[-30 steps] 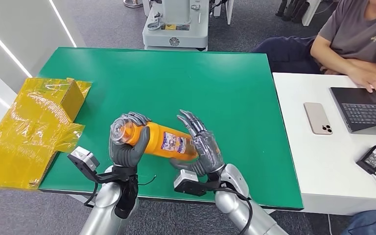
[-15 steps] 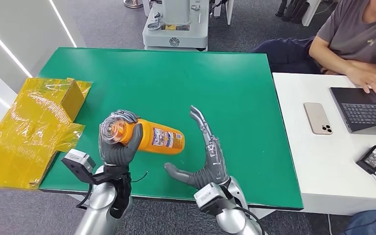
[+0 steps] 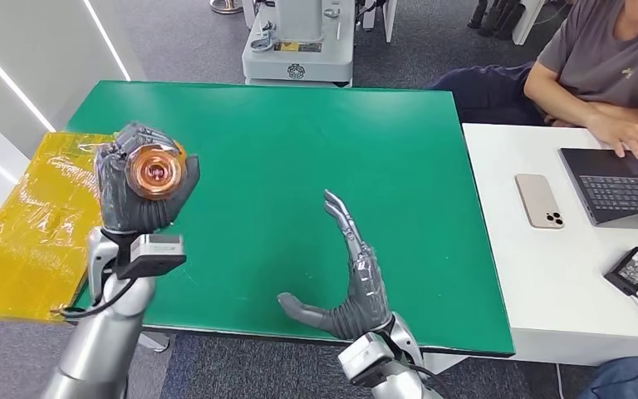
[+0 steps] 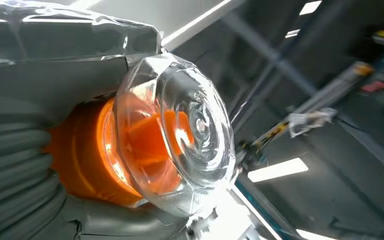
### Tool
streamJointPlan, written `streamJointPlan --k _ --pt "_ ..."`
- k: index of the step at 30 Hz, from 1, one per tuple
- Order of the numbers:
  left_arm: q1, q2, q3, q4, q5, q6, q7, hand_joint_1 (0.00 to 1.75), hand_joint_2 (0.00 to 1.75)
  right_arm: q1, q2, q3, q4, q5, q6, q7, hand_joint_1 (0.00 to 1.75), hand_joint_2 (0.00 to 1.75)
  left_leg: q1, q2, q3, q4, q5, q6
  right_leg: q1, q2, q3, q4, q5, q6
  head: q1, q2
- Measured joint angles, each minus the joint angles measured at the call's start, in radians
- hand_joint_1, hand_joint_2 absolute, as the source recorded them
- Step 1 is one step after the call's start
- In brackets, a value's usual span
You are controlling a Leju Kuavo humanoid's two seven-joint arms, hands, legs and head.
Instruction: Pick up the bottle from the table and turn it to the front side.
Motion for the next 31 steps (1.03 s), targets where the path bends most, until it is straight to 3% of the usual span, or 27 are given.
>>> streamJointPlan --k 6,11,20,31 --pt "-0.161 0.129 0.001 0.186 -0.320 -0.017 0.093 1.75 1.75 0.008 0.011 -0.017 -0.002 0.003 0.034 -0.003 0.00 1.75 0.000 0.001 0.001 0.000 0.001 -0.001 0.000 0.002 -0.001 0.001 0.001 -0.001 0.000 0.000" --pt "-0.324 0.184 -0.033 0.460 -0.530 -0.018 0.135 1.75 1.75 0.024 0.030 -0.030 -0.003 0.019 0.049 -0.003 0.00 1.75 0.000 0.002 0.001 0.000 0.001 -0.002 0.000 0.003 -0.001 0.001 0.001 -0.002 0.000 0.000" --pt "-0.477 0.207 -0.123 0.846 -0.729 -0.069 0.156 1.75 1.75 0.086 0.052 -0.061 -0.026 0.053 0.063 0.009 0.00 1.75 0.000 0.003 0.000 0.000 0.001 -0.002 0.000 0.003 -0.001 0.001 0.001 -0.002 0.000 0.000" --pt "-0.499 0.212 -0.191 1.021 -0.794 -0.083 0.197 1.75 1.75 0.123 0.071 -0.084 -0.058 0.085 0.083 0.019 0.00 1.75 0.000 0.003 0.000 0.000 0.001 -0.002 0.000 0.003 -0.001 0.001 0.001 -0.002 0.000 0.000"
